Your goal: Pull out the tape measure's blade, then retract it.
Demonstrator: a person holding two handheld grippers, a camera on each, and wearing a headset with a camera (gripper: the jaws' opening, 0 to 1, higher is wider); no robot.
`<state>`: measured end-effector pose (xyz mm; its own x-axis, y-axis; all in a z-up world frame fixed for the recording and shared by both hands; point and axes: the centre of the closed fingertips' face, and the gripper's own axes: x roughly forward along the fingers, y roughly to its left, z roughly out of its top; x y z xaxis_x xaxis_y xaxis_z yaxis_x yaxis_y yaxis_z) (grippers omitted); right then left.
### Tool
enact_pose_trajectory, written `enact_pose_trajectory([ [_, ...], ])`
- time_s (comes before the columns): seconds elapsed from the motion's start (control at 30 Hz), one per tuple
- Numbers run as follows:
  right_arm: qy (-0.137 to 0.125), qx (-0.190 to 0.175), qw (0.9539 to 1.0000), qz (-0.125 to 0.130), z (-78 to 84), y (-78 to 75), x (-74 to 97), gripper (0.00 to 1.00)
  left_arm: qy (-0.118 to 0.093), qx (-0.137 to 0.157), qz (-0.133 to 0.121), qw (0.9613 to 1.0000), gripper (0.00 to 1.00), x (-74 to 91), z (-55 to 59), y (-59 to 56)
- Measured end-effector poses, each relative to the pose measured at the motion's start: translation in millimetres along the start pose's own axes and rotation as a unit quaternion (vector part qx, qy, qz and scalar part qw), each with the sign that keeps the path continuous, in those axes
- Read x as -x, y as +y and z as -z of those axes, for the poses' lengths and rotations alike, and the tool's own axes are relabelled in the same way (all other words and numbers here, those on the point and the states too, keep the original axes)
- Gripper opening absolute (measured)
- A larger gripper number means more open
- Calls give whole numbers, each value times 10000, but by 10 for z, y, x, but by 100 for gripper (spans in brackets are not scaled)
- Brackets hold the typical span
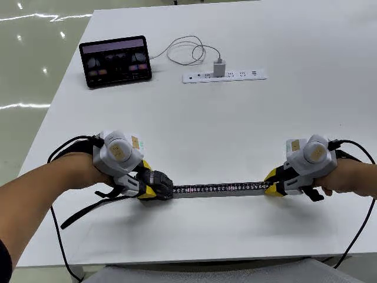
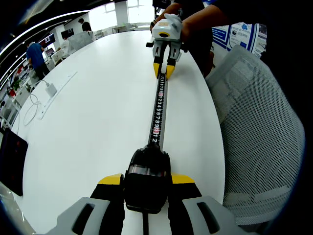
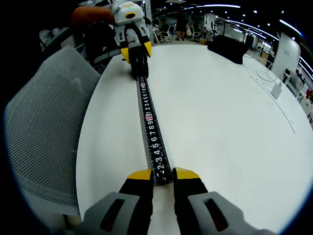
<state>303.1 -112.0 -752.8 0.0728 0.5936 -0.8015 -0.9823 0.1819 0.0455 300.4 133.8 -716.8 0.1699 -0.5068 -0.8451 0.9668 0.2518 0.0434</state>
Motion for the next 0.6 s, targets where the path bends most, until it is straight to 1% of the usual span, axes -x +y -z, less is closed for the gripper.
enact_pose_trajectory([
  [0.6,45,-38,10000,-44,4,2,-1,11,-28,7,4,10000,30,2,-5,-1],
])
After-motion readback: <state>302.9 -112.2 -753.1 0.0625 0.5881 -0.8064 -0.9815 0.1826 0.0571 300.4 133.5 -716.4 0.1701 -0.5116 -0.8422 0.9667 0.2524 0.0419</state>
